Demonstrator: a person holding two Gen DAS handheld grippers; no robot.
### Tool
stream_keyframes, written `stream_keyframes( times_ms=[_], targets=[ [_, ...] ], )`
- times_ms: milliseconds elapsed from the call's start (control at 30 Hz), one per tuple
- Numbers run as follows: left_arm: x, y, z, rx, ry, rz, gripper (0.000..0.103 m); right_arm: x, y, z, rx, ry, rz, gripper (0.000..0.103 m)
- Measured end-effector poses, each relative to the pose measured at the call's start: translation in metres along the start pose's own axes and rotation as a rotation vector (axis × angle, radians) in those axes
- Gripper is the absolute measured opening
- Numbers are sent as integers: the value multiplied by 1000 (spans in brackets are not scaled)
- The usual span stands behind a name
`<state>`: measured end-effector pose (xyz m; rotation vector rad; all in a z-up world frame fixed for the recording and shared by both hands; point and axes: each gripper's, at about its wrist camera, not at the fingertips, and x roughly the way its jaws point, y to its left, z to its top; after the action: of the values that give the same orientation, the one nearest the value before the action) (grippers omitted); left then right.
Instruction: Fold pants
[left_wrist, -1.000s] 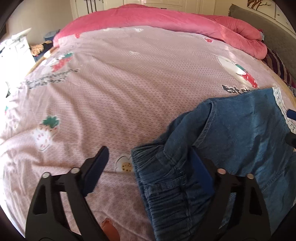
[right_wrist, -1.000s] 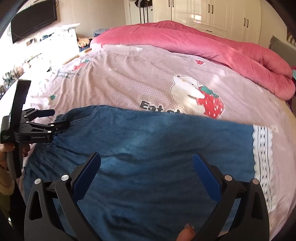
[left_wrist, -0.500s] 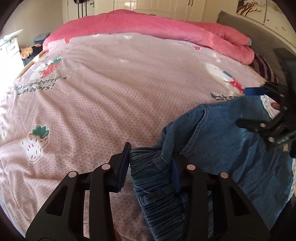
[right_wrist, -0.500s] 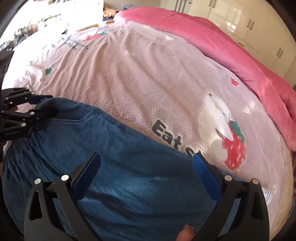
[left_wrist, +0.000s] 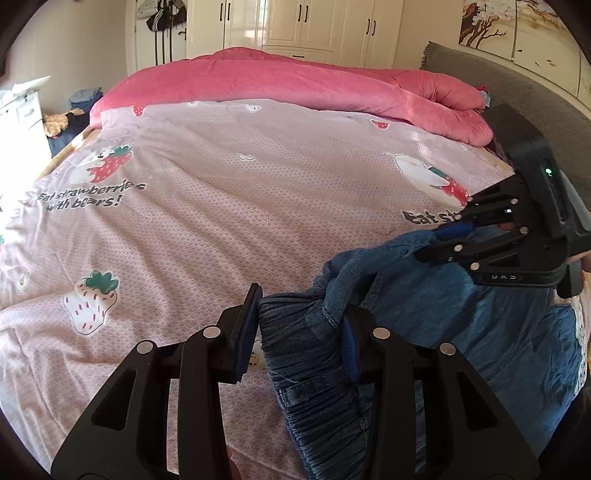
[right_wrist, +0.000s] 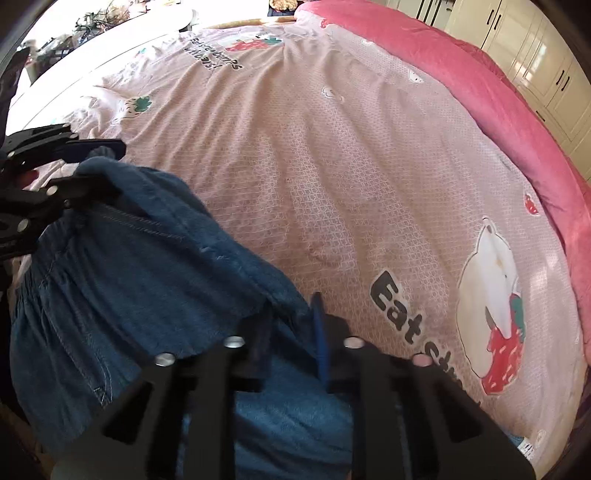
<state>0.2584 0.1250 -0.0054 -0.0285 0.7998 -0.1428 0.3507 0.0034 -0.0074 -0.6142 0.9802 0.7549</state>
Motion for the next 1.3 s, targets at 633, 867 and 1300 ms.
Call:
stream_keyframes(
  times_ms=[633, 867, 1300],
  targets=[
    [-67, -25, -29, 104, -157, -21, 30, -116, 52, -70, 195, -247, -9, 7],
    [-99, -38, -65, 138, -204, -72, 30, -142, 92, -114, 218, -298, 23, 7],
    [-136, -44, -133, 102, -148, -103, 30, -143, 170, -178, 244, -305, 117, 7]
  ],
)
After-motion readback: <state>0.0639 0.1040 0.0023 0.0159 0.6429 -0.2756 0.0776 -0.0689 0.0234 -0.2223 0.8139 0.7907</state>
